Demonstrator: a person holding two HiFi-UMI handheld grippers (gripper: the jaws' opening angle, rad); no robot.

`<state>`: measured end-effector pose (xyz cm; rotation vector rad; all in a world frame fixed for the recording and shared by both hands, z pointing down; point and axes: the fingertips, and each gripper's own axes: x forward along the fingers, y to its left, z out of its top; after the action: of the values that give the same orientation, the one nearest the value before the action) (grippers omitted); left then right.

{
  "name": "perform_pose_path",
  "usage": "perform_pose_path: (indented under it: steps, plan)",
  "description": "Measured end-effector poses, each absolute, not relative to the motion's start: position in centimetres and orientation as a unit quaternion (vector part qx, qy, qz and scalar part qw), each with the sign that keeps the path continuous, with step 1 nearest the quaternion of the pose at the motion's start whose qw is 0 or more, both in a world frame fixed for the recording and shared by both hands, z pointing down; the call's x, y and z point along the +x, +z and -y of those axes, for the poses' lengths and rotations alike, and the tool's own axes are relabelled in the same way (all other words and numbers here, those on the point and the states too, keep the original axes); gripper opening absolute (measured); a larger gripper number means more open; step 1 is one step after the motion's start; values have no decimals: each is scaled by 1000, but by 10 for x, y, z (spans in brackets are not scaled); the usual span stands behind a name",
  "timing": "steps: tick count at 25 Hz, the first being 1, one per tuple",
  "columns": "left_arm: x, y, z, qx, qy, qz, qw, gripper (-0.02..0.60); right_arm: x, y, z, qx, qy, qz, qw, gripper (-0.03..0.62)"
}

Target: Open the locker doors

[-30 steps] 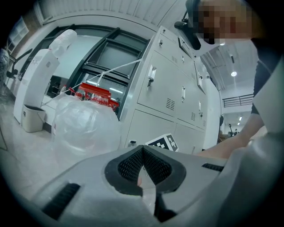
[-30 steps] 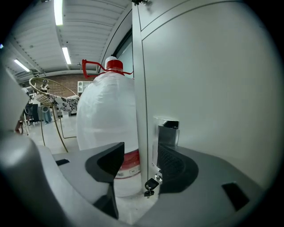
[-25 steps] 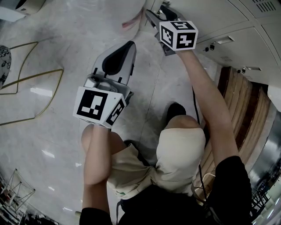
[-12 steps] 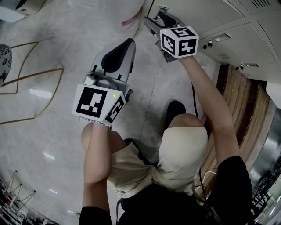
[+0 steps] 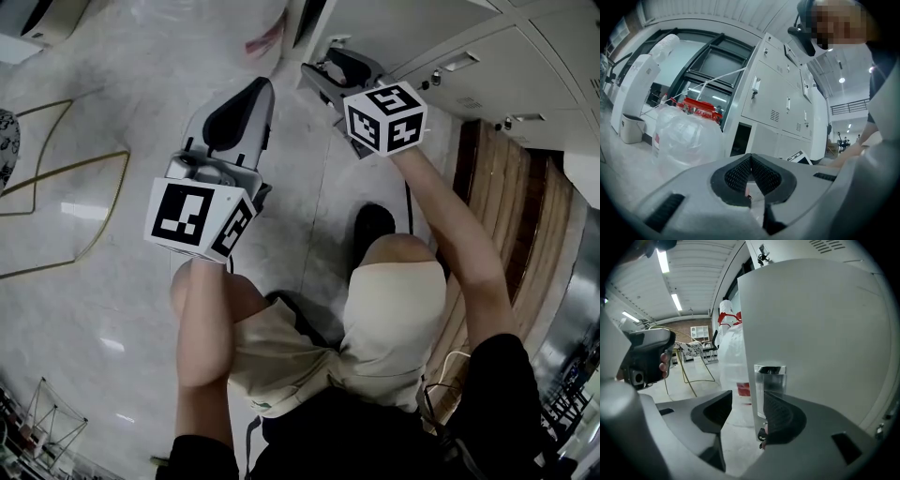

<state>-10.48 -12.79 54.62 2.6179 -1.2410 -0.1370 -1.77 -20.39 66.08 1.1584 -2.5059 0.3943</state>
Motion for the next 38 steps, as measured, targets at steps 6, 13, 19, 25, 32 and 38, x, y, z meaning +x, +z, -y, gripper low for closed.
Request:
perform_pose_path:
  steps: [6,13,19,25,32,38]
  plan:
    - [-97,551,128,903,-47,409,119,18,-6,661,180,415,143,879,185,170]
    - [-91,560,130,909,-47,396,122,18,9,662,157,415,150,874,204,129]
    - [-79,567,130,916,-33,383,115,18,20,661,142,423,154,870,201,120]
    - [-64,575,129,922,-21,369,113,18,30,661,127,423,161,869,199,117]
    - [-39,585,129,932,-11,343,113,18,51,661,103,410,165,873,206,118]
    - [-18,594,130,940,-2,321,116,18,68,661,88,411,172,872,202,120]
